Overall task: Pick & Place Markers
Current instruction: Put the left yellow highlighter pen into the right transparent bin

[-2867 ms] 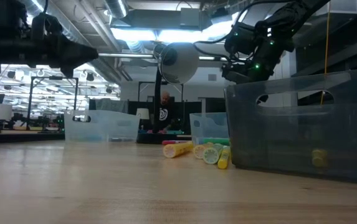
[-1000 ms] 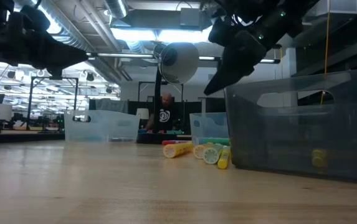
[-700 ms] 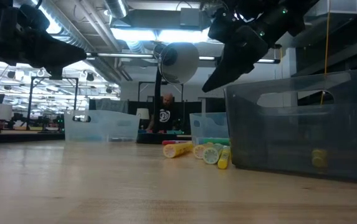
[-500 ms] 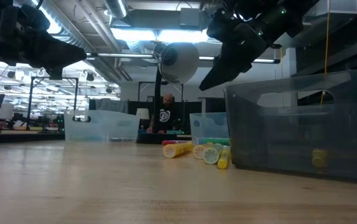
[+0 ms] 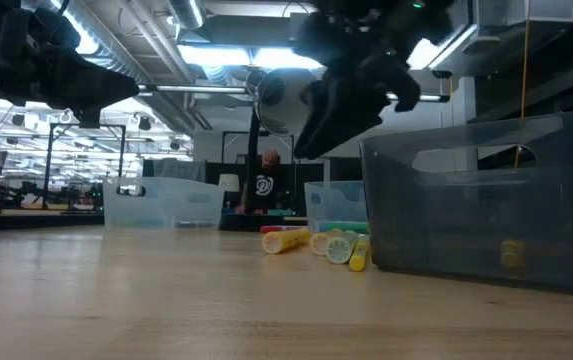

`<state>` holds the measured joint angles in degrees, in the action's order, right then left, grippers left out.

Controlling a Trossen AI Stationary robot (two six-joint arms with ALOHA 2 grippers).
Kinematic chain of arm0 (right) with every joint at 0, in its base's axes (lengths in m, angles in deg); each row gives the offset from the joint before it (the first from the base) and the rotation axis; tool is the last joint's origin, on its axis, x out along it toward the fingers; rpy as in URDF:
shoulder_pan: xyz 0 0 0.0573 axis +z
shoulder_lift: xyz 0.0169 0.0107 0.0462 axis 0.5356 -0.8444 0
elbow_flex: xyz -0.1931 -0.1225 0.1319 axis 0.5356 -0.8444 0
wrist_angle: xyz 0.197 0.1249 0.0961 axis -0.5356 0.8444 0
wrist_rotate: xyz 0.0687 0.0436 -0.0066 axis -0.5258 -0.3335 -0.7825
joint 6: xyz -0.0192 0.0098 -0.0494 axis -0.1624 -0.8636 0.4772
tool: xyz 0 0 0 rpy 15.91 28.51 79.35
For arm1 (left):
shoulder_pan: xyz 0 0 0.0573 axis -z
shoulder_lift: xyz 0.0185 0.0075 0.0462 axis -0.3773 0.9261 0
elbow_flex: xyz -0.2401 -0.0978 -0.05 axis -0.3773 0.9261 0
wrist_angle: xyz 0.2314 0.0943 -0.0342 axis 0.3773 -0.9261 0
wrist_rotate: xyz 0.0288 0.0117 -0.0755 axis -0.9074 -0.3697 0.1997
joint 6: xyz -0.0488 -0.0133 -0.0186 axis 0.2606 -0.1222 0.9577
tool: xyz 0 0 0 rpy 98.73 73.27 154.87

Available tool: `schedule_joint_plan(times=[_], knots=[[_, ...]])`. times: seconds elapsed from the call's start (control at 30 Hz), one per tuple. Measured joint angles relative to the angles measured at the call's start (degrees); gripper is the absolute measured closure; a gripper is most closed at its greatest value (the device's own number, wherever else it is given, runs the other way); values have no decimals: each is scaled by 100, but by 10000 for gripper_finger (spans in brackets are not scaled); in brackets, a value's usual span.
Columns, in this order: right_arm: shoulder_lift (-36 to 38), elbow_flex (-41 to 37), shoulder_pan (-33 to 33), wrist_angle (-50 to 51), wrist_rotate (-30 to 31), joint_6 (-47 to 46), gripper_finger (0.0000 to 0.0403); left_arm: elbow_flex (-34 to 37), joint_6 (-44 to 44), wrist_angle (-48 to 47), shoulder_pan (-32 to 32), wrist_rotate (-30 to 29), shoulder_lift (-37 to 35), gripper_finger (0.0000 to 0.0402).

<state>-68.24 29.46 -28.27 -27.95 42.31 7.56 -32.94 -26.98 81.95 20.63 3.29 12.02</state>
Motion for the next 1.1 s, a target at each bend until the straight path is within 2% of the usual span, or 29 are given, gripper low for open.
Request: schedule_joint_plan(times=[0.27,0.53,0.77,1.1], knots=[[-836,1414,-37,1429,11,1331,229,0,0,-2,0,2,0,329],[-1105,1719,-35,1572,82,2955,229,0,0,-2,0,2,0,329],[-1286,1808,-35,1494,553,3014,229,0,0,-2,0,2,0,329],[-1607,1808,-35,1869,207,2974,229,0,0,-1,0,2,0,329]])
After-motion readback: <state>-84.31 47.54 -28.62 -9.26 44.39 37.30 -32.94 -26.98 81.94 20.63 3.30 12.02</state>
